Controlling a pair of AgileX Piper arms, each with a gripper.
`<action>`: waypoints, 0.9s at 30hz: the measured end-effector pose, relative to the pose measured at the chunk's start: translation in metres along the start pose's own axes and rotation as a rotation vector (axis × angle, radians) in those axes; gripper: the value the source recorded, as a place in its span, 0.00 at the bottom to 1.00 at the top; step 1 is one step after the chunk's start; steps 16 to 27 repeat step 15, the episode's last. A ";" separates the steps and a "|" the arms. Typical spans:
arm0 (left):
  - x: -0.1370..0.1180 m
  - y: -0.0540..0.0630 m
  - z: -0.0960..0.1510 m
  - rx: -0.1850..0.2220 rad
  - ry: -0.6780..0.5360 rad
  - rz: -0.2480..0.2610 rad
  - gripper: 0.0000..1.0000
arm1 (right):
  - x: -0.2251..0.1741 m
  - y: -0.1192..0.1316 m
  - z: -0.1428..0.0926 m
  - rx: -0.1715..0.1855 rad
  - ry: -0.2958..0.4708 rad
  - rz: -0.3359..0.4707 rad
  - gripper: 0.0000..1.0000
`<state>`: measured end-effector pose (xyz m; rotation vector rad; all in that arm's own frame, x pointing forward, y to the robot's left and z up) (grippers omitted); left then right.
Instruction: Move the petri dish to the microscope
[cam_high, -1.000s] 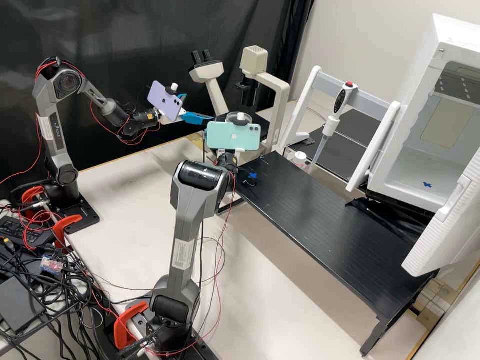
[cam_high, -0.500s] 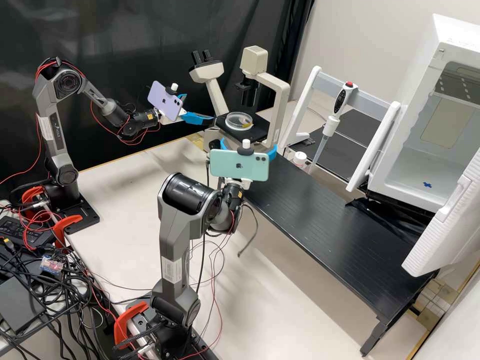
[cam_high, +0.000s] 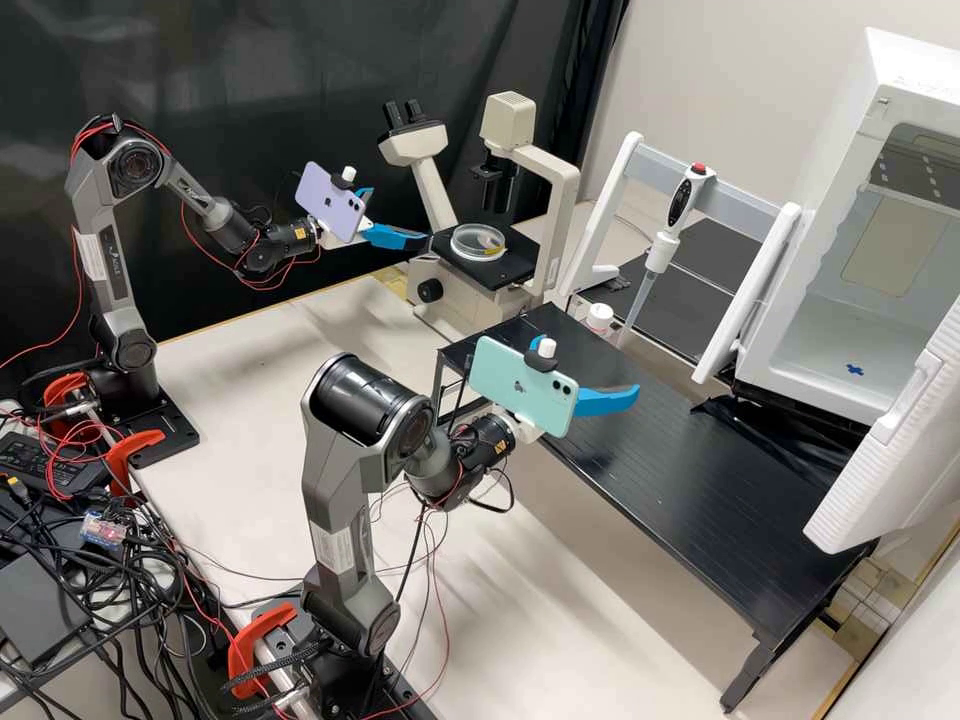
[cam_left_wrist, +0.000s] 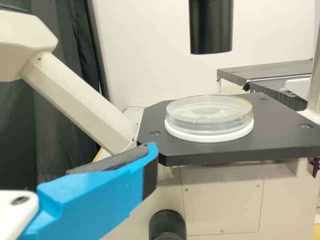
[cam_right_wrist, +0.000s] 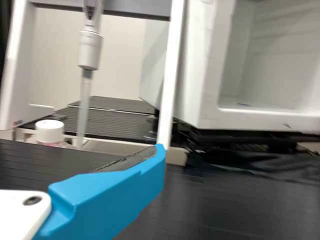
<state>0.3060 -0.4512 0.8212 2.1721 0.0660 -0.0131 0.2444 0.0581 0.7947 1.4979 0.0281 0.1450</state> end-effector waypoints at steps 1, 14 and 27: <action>0.000 0.000 0.000 0.000 0.000 0.000 1.00 | 0.000 0.000 0.000 -0.001 -0.001 -0.002 1.00; 0.000 0.000 0.000 0.000 0.000 0.000 1.00 | -0.002 -0.001 0.001 0.012 -0.004 -0.005 1.00; 0.000 0.000 0.000 0.000 0.000 0.000 1.00 | -0.002 -0.001 0.001 0.012 -0.002 -0.006 1.00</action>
